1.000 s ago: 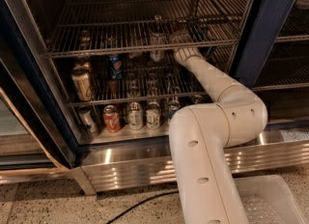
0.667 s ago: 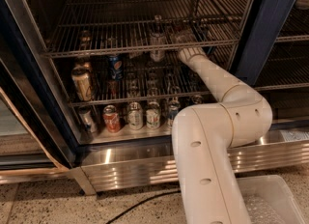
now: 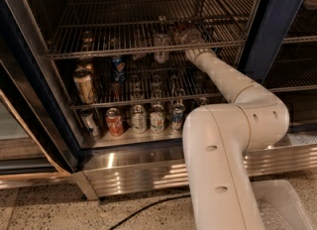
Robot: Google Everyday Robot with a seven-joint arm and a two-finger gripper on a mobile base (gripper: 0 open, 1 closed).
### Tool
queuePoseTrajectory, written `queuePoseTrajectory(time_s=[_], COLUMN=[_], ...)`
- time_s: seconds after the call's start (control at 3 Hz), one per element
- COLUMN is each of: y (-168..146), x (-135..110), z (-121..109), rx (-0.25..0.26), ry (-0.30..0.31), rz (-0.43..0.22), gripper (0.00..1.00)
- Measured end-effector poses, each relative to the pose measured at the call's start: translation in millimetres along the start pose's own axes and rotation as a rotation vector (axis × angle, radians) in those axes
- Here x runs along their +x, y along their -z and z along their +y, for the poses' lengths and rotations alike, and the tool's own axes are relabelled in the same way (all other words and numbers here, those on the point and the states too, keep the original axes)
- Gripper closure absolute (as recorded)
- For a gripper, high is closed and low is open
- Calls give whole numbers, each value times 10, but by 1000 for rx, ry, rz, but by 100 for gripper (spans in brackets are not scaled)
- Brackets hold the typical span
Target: Pick coke can from middle shelf of fridge
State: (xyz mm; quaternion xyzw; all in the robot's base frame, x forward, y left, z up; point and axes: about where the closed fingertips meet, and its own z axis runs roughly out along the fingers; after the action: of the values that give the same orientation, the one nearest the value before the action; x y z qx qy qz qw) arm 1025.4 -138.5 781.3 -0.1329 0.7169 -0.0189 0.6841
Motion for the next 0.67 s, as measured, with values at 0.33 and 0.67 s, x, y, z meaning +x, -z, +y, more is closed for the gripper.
queuePoseTrajectory(time_s=[0.33, 0.67], y=[61, 132], x=[-55, -65], z=[52, 63], rx=[-22, -34], ry=[10, 18], rz=[1, 9], gripper=[100, 100])
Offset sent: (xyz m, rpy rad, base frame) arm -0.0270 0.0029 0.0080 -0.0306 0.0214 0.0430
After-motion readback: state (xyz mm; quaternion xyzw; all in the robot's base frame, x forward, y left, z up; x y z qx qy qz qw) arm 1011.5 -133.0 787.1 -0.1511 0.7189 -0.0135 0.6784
